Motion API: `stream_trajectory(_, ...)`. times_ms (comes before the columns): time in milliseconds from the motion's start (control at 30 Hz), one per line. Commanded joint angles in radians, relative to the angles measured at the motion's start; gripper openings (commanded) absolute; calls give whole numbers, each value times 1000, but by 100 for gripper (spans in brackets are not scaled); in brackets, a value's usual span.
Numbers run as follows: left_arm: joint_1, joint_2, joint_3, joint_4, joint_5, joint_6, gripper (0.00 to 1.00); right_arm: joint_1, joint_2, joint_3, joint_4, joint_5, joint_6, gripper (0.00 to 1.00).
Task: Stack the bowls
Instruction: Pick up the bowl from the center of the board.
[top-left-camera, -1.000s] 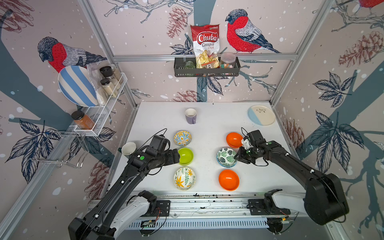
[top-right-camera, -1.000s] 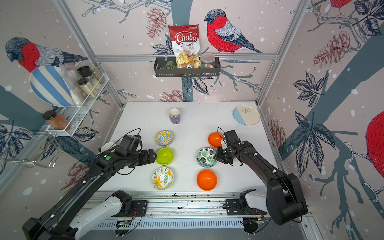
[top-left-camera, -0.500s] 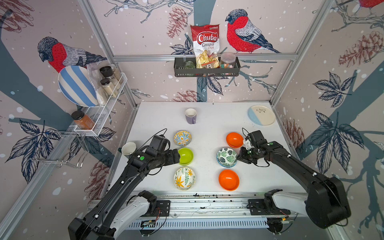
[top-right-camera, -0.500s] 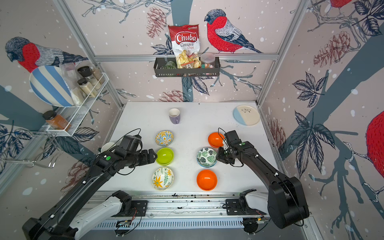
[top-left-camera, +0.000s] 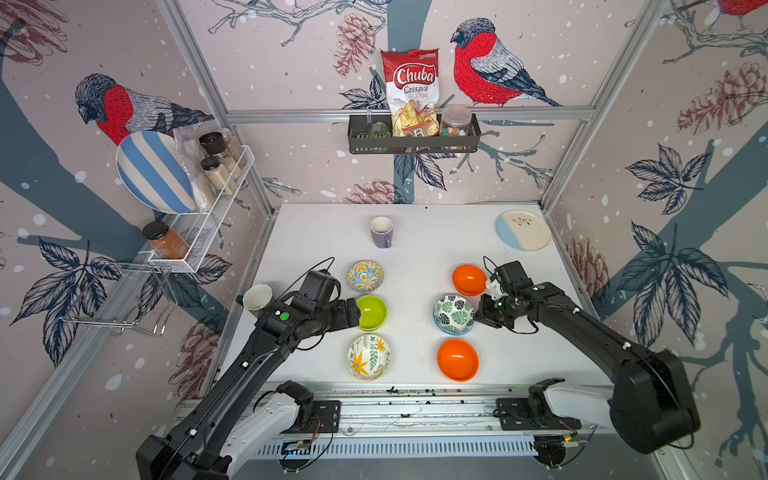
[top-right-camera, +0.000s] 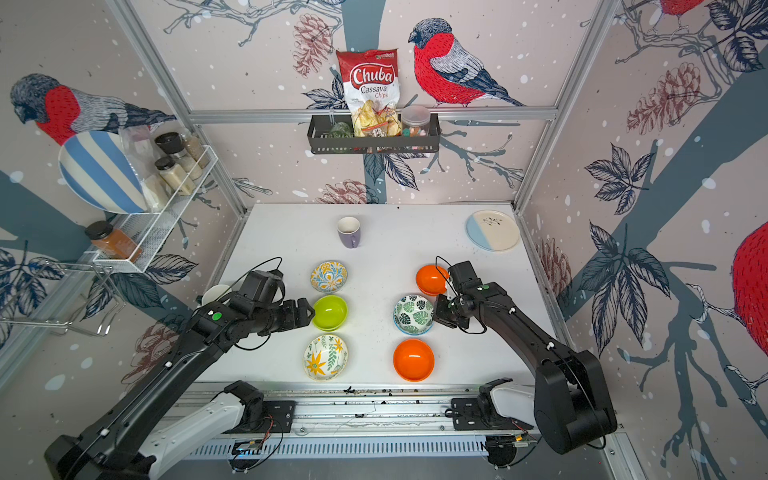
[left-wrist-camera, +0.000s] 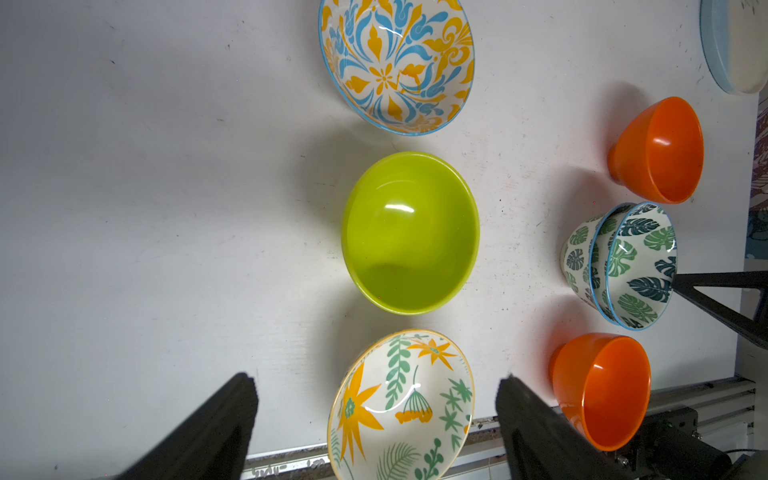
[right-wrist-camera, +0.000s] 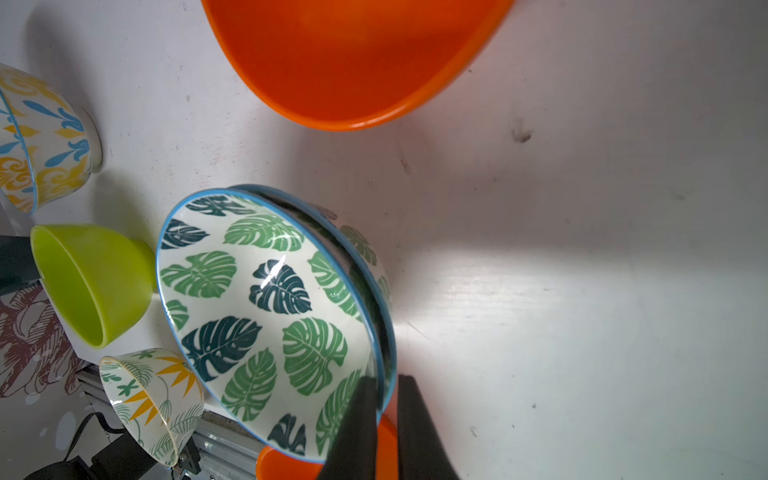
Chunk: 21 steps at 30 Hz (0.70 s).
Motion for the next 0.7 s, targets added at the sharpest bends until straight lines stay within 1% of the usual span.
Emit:
stream_trajectory(0, -3, -1, 0, 20, -2, 1, 92, 1, -7, 0, 1, -8, 2, 14)
stream_trajectory(67, -6, -1, 0, 18, -5, -1, 92, 0, -17, 1, 2, -28, 0, 17)
stream_trajectory(167, -12, -1, 0, 11, -17, -7, 92, -1, -51, 3, 20, -77, -2, 25)
stream_trajectory(333, -22, 6, 7, -21, -54, -26, 92, -1, -95, 22, -3, -14, -2, 31)
stream_trajectory(400, -21, 11, 2, -39, -57, -48, 90, -1, -113, 29, -7, -11, -1, 33)
stream_trajectory(500, -25, 2, -29, -62, -34, -82, 87, 0, -150, 39, -9, 2, 1, 37)
stream_trajectory(667, -67, -67, -120, -49, -12, -176, 80, 0, -158, 54, -31, 32, -3, 39)
